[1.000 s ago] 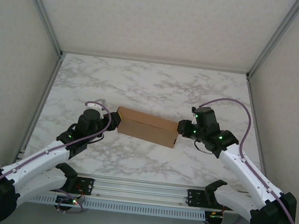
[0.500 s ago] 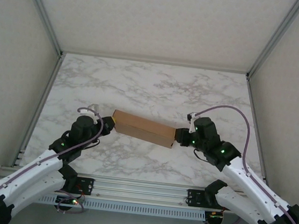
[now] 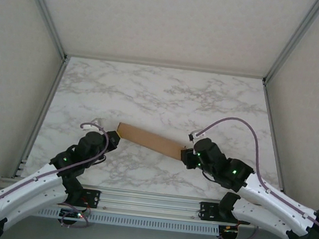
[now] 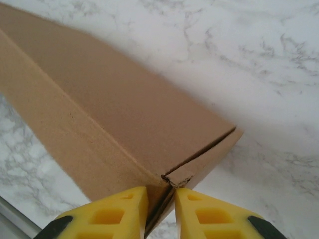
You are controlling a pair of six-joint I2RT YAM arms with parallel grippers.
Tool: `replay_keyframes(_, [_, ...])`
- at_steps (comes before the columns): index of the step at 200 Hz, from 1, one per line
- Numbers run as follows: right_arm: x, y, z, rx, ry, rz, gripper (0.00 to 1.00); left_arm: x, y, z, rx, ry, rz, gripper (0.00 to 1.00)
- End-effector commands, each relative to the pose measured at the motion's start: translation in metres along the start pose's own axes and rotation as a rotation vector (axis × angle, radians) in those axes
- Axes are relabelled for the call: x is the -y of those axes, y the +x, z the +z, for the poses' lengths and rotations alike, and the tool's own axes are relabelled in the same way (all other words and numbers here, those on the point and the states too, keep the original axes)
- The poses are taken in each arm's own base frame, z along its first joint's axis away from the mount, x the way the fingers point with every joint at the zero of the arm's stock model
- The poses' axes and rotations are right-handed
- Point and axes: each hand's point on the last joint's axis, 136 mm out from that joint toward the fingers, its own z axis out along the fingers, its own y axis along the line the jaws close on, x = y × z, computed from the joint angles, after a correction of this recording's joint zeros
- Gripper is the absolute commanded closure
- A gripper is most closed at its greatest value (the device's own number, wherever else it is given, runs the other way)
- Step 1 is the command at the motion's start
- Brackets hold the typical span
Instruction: Fold the paper box
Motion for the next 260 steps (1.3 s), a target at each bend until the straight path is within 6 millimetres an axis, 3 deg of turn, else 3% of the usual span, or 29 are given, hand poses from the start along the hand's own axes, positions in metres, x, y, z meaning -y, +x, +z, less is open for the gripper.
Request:
replay_keyframes(1, [0.005, 0.034, 0.013, -0.106, 0.052, -0.007, 0.78, -0.031, 0.042, 0.000, -0.181, -0.111, 0.040, 0.88])
replay_keyframes(16, [0.010, 0.037, 0.015, -0.108, 0.075, 0.012, 0.77, -0.038, 0.052, 0.000, -0.224, -0.130, 0.041, 0.88])
replay_keyframes(42, [0.019, 0.042, 0.019, -0.120, 0.132, 0.023, 0.71, -0.043, 0.052, 0.000, -0.221, -0.143, 0.066, 0.74])
replay_keyframes(78, [0.028, 0.034, 0.019, -0.135, 0.168, 0.095, 0.57, -0.024, 0.045, 0.006, -0.220, -0.116, 0.144, 0.55])
replay_keyframes(91, [0.022, 0.030, 0.021, -0.157, 0.111, 0.154, 0.55, -0.011, 0.034, 0.006, -0.200, -0.104, 0.202, 0.49])
replay_keyframes(114, [0.016, 0.027, 0.031, -0.213, 0.038, 0.262, 0.49, 0.006, -0.003, 0.007, -0.113, -0.105, 0.226, 0.44])
replay_keyframes(132, [0.020, 0.030, 0.043, -0.279, 0.043, 0.336, 0.46, 0.002, -0.021, 0.021, -0.104, -0.126, 0.220, 0.42])
replay_keyframes(153, [0.024, 0.030, 0.053, -0.305, 0.056, 0.385, 0.46, 0.001, -0.028, 0.042, -0.125, -0.127, 0.254, 0.37])
replay_keyframes(183, [0.034, 0.024, 0.064, -0.288, 0.070, 0.440, 0.45, -0.019, -0.024, 0.071, -0.173, -0.154, 0.210, 0.33])
replay_keyframes(218, [0.042, 0.025, 0.081, -0.292, 0.061, 0.490, 0.46, -0.020, -0.021, 0.082, -0.189, -0.142, 0.189, 0.34])
replay_keyframes(243, [0.042, 0.025, 0.097, -0.318, 0.042, 0.494, 0.55, -0.019, -0.006, 0.085, -0.229, -0.085, 0.148, 0.35])
replay_keyframes(260, [0.042, 0.024, 0.107, -0.334, 0.040, 0.486, 0.60, -0.029, 0.003, 0.089, -0.253, -0.111, 0.143, 0.36])
